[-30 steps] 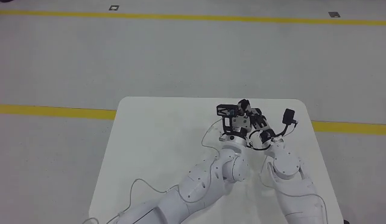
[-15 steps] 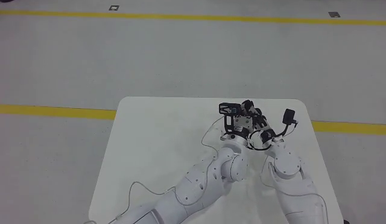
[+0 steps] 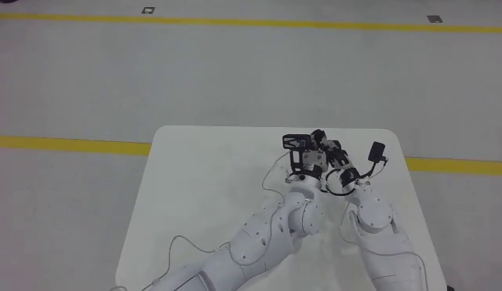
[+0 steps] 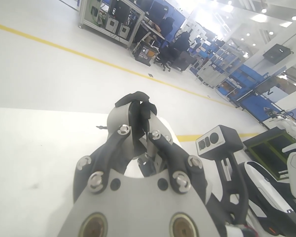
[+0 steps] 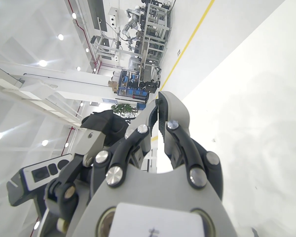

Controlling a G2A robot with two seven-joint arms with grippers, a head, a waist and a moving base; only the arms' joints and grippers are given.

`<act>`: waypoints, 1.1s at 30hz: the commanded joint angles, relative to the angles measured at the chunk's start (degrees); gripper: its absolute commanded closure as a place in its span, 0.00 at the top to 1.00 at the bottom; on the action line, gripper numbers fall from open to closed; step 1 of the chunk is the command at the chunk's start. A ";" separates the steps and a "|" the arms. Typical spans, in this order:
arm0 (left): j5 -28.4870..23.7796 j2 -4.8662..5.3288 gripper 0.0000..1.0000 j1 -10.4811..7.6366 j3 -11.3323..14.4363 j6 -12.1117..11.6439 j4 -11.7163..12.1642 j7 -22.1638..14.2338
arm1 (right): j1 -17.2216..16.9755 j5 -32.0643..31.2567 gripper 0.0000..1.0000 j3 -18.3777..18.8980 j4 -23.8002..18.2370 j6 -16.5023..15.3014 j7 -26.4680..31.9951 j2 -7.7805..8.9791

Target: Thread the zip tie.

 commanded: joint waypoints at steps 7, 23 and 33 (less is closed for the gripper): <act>-5.20 0.33 0.00 0.73 -1.35 -5.52 -2.22 -2.52 | 0.52 2.49 0.00 0.98 1.45 -1.01 2.91 0.32; -6.16 0.41 0.00 1.00 -3.74 -5.06 -3.39 -1.28 | 0.07 7.11 0.00 4.03 5.76 -6.10 7.60 1.25; -4.39 0.09 0.00 -0.02 -2.16 -2.50 -1.14 1.78 | -0.35 7.95 0.06 4.49 5.82 -6.89 7.70 1.57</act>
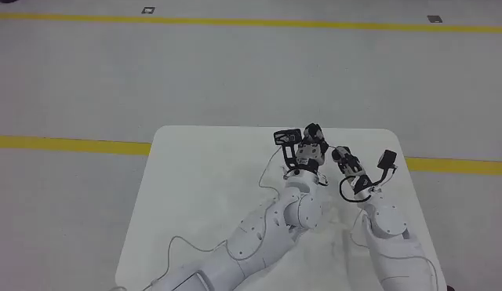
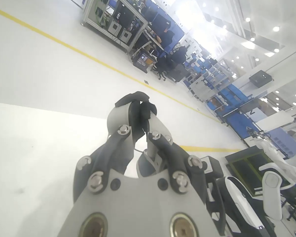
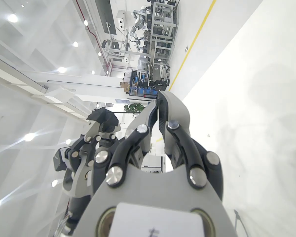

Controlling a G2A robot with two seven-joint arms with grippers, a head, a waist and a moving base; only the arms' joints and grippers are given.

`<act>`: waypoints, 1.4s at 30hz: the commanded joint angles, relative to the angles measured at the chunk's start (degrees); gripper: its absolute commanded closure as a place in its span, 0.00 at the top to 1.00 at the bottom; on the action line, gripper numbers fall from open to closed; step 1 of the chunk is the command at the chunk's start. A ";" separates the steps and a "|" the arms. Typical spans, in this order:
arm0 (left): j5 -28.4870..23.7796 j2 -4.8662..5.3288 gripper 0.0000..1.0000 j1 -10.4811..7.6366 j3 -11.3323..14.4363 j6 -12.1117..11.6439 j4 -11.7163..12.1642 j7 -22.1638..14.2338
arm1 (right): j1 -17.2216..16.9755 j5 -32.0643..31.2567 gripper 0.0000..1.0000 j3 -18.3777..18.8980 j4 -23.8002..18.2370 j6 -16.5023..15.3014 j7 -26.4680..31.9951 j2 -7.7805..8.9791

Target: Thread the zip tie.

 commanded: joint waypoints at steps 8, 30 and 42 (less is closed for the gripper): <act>1.20 -0.07 0.00 -0.16 1.83 -1.20 0.91 -2.02 | -0.57 -0.34 0.05 -0.26 -0.92 -0.43 0.17 0.23; 2.52 -0.83 0.00 -2.09 4.15 3.56 4.37 1.59 | -0.51 -0.76 0.19 -1.27 -1.51 0.58 -0.76 0.59; 0.88 -1.09 0.00 -3.08 5.18 3.36 5.68 2.43 | -0.20 -0.66 0.00 -1.67 -1.28 0.83 -1.41 0.73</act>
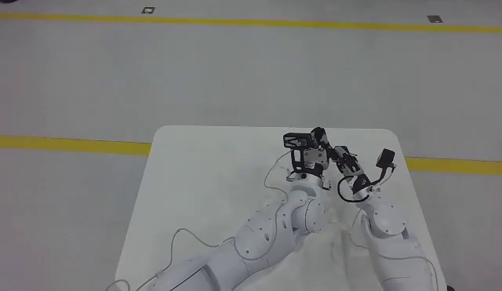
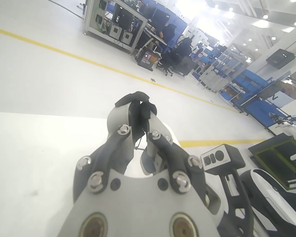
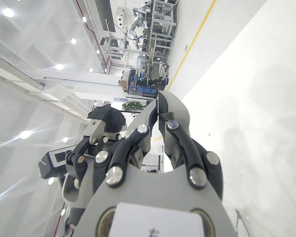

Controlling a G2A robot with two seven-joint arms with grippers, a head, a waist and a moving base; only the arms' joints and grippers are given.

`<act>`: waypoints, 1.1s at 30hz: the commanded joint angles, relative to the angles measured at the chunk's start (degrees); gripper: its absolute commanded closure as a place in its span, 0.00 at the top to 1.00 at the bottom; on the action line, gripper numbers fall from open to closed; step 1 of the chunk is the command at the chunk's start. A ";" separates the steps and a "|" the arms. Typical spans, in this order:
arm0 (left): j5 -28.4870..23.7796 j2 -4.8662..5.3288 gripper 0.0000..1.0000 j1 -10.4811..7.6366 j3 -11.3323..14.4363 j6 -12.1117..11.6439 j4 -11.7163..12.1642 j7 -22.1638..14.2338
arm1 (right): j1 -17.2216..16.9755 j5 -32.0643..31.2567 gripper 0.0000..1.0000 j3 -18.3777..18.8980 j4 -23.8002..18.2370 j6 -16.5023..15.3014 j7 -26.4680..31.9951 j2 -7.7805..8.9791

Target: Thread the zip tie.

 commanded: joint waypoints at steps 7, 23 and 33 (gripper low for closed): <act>-0.19 -0.07 0.00 0.08 0.91 -0.33 -0.16 0.22 | 0.16 -0.13 0.00 -0.48 -0.06 0.16 -0.42 0.05; -3.33 -0.31 0.00 -0.50 2.55 -2.95 0.19 -1.08 | 0.24 -0.80 0.00 -1.51 -0.47 0.70 -1.53 0.12; -4.31 -0.24 0.00 -0.59 2.18 -3.14 0.21 -0.75 | 0.13 -0.47 0.33 -1.62 -0.51 0.68 -1.54 0.23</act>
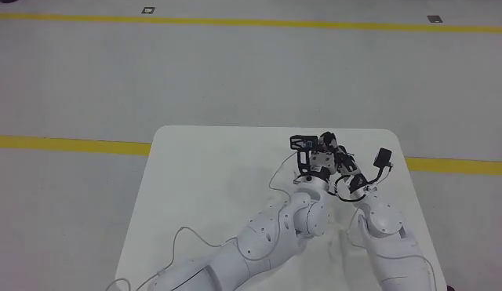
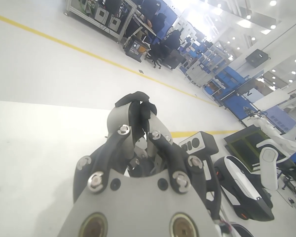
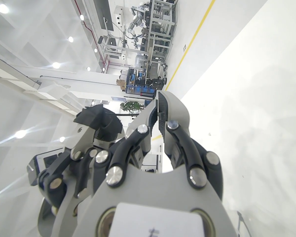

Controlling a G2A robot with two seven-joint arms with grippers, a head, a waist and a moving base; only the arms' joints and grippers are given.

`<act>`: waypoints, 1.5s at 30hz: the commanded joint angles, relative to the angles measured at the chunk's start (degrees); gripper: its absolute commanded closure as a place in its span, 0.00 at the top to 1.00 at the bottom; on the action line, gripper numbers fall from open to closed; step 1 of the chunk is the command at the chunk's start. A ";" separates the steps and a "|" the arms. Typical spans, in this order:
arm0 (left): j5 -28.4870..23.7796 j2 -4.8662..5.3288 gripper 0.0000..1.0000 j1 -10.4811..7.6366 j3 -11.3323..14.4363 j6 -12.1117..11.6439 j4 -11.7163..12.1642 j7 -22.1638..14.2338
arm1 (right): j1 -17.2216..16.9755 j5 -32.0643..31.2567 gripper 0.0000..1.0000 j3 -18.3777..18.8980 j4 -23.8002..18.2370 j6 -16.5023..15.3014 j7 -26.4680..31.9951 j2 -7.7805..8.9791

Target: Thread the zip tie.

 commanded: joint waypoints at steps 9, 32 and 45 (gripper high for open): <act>4.03 -0.54 0.00 -1.14 -0.79 4.27 4.76 7.47 | -0.04 1.08 0.43 0.33 0.21 0.08 0.25 0.15; 0.83 -1.84 0.00 -4.14 1.94 4.27 9.51 9.78 | 0.89 1.59 0.18 0.10 1.05 0.63 0.45 0.38; 1.86 -1.93 0.00 -4.19 2.81 4.27 10.00 9.56 | 1.03 1.90 0.16 0.27 1.66 0.51 0.21 0.53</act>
